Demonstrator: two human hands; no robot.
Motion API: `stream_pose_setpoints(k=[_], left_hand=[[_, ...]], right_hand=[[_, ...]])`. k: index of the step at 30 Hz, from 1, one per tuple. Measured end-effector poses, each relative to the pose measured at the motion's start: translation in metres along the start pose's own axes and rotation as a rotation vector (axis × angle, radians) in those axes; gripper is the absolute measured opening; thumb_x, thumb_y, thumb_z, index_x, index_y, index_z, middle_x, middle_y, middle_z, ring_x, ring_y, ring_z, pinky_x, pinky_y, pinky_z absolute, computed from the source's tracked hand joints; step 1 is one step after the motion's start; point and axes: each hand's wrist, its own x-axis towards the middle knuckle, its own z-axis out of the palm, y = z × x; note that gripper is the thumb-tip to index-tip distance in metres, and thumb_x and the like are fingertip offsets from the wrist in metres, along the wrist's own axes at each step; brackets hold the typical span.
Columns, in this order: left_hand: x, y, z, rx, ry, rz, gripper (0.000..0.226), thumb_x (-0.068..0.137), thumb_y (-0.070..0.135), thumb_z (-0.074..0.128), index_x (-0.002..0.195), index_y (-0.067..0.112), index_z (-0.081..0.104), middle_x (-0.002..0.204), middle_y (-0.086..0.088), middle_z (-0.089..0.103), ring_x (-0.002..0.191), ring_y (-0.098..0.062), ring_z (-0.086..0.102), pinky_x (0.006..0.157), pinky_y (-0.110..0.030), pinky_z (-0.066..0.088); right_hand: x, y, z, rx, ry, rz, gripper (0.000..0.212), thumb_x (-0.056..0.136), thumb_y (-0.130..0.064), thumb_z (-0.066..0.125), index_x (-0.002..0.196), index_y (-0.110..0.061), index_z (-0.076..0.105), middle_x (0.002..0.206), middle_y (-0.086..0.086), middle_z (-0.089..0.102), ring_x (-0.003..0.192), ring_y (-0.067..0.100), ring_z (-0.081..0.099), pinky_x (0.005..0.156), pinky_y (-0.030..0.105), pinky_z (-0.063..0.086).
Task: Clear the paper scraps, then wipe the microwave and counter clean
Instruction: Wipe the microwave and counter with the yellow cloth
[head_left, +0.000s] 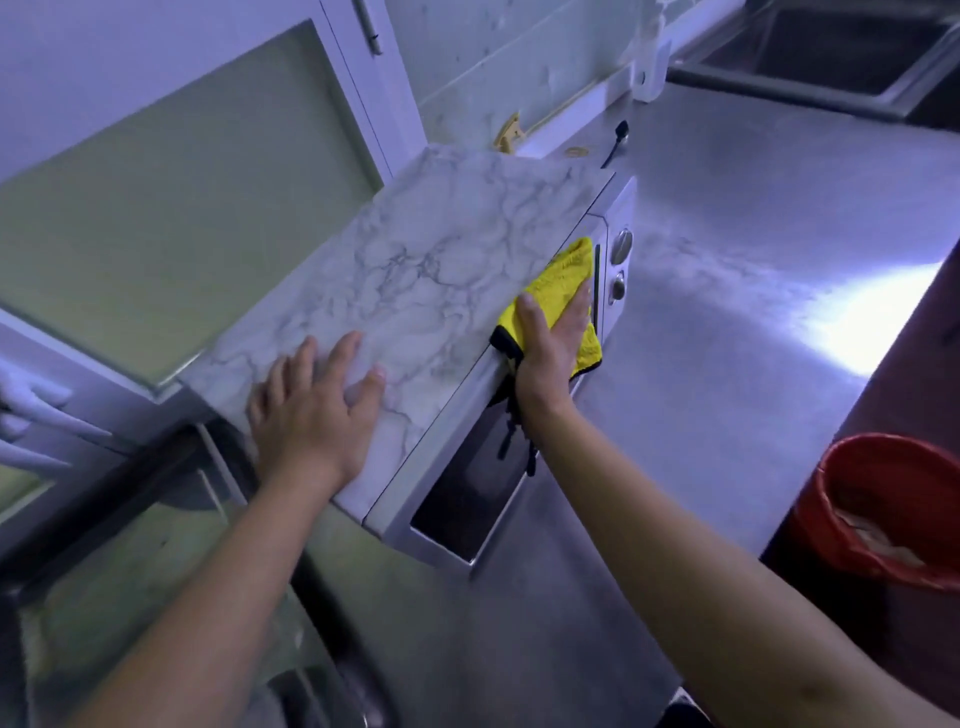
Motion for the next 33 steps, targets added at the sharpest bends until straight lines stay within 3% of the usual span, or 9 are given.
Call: stream_pose_setpoints(k=[9,20,24,26,28,30,33], left_hand=[[-0.001,0.001,0.001,-0.007,-0.009,0.021,0.061,0.096,0.065,0.024,0.153,0.044,0.023,0.165,-0.004,0.016,0.15,-0.031,0.013,0.12,-0.051,0.006],[0.004,0.001,0.003,-0.006,0.004,0.018,0.062,0.095,0.067,0.025,0.152,0.044,0.027,0.164,-0.005,0.02,0.149,-0.032,0.016,0.119,-0.052,0.008],[0.005,0.0,0.003,-0.019,0.003,0.011,0.061,0.093,0.068,0.027,0.15,0.046,0.029,0.164,-0.004,0.022,0.149,-0.031,0.017,0.118,-0.052,0.009],[0.005,-0.001,0.003,-0.03,0.001,0.004,0.061,0.093,0.069,0.028,0.149,0.046,0.029,0.163,-0.002,0.022,0.149,-0.03,0.018,0.118,-0.052,0.008],[0.004,-0.001,0.002,-0.033,-0.01,-0.008,0.061,0.093,0.069,0.028,0.15,0.046,0.029,0.164,-0.001,0.022,0.149,-0.029,0.017,0.119,-0.051,0.007],[0.004,0.0,0.001,-0.031,-0.023,-0.018,0.061,0.093,0.069,0.029,0.15,0.046,0.029,0.164,0.0,0.021,0.149,-0.028,0.016,0.119,-0.051,0.007],[0.004,-0.001,-0.001,-0.03,-0.04,-0.025,0.062,0.094,0.069,0.029,0.151,0.045,0.028,0.164,0.0,0.021,0.149,-0.027,0.017,0.12,-0.05,0.009]], right_hand=[[-0.151,0.035,0.026,-0.001,-0.076,-0.028,0.092,0.084,-0.056,0.049,0.158,-0.033,-0.001,0.165,-0.015,-0.005,0.15,-0.001,-0.009,0.124,0.042,-0.003],[-0.231,0.049,0.033,-0.062,-0.115,-0.042,0.082,0.088,-0.063,0.038,0.154,-0.04,-0.005,0.165,-0.018,-0.006,0.148,-0.004,-0.013,0.124,0.041,-0.002],[-0.249,0.047,0.038,-0.05,-0.083,-0.036,0.067,0.095,-0.049,0.039,0.148,-0.048,-0.002,0.164,-0.019,0.001,0.148,-0.006,-0.01,0.124,0.038,-0.001],[-0.251,0.044,0.026,0.017,-0.137,-0.02,0.062,0.097,-0.042,0.041,0.148,-0.052,0.007,0.164,-0.02,0.01,0.149,-0.006,-0.002,0.124,0.032,0.003],[-0.25,0.046,-0.001,0.116,-0.229,-0.003,0.054,0.099,-0.035,0.046,0.149,-0.048,0.028,0.157,-0.018,0.033,0.146,-0.003,0.023,0.12,0.026,0.019],[-0.246,0.052,-0.034,0.13,-0.354,0.055,0.041,0.1,-0.029,0.05,0.14,-0.04,0.05,0.134,-0.015,0.056,0.123,0.001,0.05,0.108,0.028,0.039],[-0.232,0.058,-0.083,0.153,-0.507,0.289,0.022,0.098,-0.037,0.056,0.119,-0.038,0.063,0.107,-0.008,0.071,0.091,0.013,0.069,0.081,0.037,0.056]])
